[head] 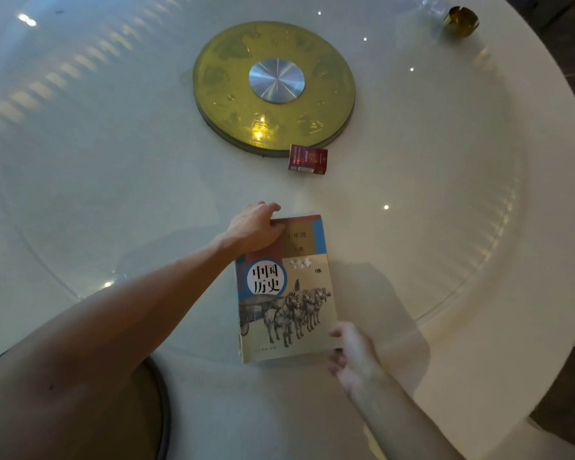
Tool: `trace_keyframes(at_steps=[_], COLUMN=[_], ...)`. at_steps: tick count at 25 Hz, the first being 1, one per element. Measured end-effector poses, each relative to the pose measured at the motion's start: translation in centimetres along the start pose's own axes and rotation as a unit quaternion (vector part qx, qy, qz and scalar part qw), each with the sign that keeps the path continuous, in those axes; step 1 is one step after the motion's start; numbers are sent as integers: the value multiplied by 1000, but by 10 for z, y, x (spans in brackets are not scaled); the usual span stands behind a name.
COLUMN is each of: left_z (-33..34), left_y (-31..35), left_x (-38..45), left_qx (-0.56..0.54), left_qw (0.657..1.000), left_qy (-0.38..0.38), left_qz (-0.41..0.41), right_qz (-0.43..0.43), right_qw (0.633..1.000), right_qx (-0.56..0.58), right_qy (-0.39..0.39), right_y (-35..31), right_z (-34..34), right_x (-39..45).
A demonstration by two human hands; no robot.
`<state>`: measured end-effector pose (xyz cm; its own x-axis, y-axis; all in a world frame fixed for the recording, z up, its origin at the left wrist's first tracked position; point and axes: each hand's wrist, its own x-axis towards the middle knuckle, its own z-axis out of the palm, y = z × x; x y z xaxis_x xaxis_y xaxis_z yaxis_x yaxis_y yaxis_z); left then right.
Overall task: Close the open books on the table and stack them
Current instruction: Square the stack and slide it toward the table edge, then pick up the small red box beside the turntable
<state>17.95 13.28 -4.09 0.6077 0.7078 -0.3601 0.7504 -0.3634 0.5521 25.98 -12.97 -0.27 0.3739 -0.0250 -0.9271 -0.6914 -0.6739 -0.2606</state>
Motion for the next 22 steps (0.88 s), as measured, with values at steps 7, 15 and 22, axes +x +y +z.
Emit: trace_keyframes(at_steps=[7,15,22], left_z=[-26,-30,-33], left_y=[37,41,28], left_x=[64,122,113], left_qx=[-183,-309,-348], left_qw=[978,941,929], left_qy=[70,45,60], left_qz=[-75,-128,-114], right_qz=[-246,-397,-430], right_qw=[968,889,871], right_qx=[-25,-213,-227], right_qy=[52,-76,-64], right_y=[-197,-280,-281], right_z=[22,95,115], right_x=[53,80,88])
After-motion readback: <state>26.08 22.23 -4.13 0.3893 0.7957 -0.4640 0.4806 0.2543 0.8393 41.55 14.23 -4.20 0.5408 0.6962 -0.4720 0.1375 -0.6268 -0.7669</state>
